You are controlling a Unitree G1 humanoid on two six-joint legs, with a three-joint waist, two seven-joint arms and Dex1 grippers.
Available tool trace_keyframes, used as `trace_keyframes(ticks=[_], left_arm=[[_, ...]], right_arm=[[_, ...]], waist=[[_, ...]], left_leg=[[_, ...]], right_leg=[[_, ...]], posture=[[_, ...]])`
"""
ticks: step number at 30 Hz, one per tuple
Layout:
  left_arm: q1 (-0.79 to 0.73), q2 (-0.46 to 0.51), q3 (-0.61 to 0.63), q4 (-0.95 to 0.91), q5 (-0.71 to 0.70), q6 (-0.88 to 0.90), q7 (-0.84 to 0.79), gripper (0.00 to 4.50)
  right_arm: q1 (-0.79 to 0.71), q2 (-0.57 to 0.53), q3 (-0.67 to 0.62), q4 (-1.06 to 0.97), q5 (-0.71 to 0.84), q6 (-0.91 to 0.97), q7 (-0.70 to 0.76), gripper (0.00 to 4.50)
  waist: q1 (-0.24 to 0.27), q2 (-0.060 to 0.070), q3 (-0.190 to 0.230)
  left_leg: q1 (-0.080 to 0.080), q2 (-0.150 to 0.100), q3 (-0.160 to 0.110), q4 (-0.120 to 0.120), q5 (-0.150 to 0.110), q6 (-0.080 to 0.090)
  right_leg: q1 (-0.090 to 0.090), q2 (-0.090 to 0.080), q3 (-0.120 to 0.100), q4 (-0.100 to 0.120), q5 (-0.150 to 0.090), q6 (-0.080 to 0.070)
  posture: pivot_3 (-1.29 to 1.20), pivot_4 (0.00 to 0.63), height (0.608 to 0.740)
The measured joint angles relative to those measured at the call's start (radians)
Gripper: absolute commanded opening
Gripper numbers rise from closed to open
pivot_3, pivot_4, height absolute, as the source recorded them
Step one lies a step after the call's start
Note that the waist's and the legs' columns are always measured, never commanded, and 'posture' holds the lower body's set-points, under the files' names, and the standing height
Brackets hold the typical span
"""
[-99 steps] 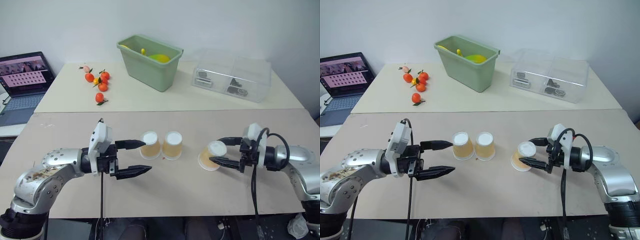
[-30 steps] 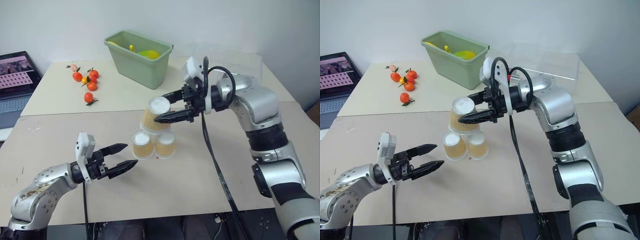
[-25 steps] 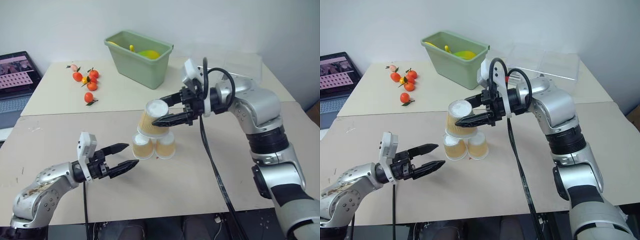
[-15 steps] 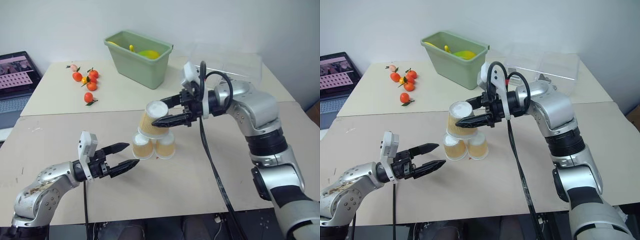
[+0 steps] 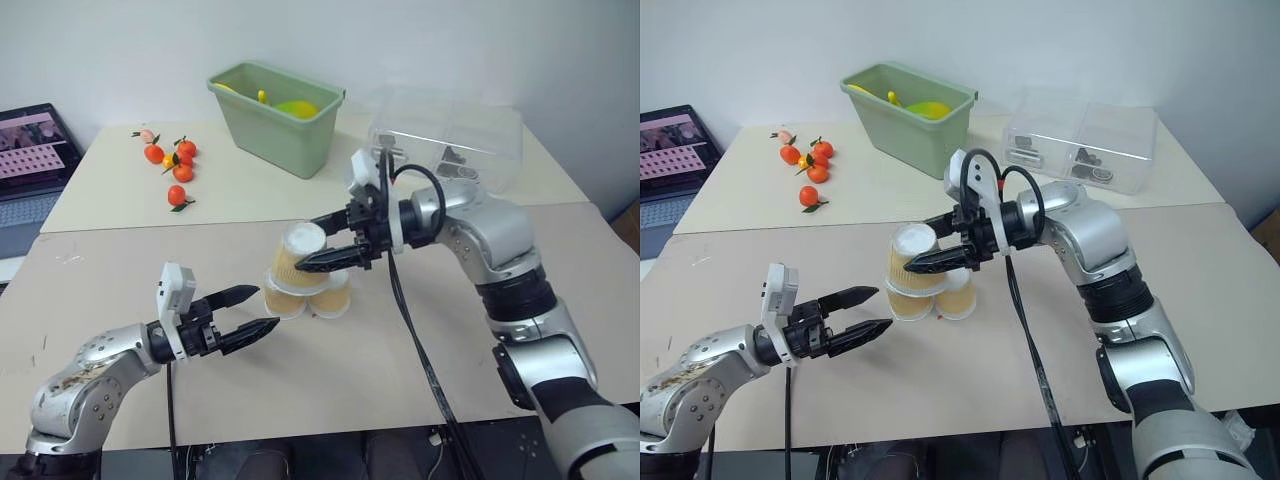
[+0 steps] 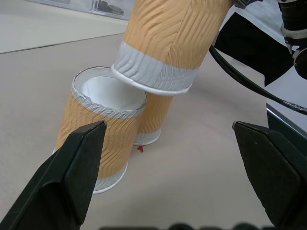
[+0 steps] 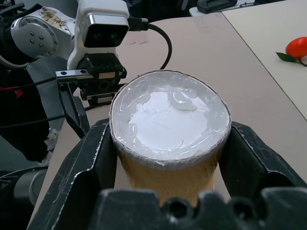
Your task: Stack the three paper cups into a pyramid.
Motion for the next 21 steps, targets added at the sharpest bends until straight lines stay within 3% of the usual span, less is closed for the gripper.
trace_keyframes(ticks=[18,20,21], left_arm=[[0.000,-0.017,-0.001,-0.004,-0.001,0.000,0.022,4.50],[-0.002,-0.018,-0.001,-0.004,-0.001,0.000,0.023,4.50],[-0.003,-0.018,-0.001,-0.004,-0.001,0.000,0.023,4.50]], right_arm=[[-0.063,0.003,-0.007,0.125,-0.035,-0.070,0.032,2.82],[-0.062,0.003,-0.007,0.125,-0.040,-0.074,0.032,3.76],[-0.062,0.003,-0.007,0.125,-0.040,-0.076,0.031,4.01]], waist=[[-0.001,0.000,0.000],[-0.001,0.000,0.000],[-0.001,0.000,0.000]], left_leg=[[0.000,0.000,0.000,0.000,0.000,0.000],[0.000,0.000,0.000,0.000,0.000,0.000],[0.000,0.000,0.000,0.000,0.000,0.000]], right_leg=[[0.000,0.000,0.000,0.001,0.000,0.000],[0.000,0.000,0.000,0.001,0.000,0.000],[0.000,0.000,0.000,0.001,0.000,0.000]], posture=[[0.00,0.150,0.738],[0.00,0.150,0.738],[0.00,0.150,0.738]])
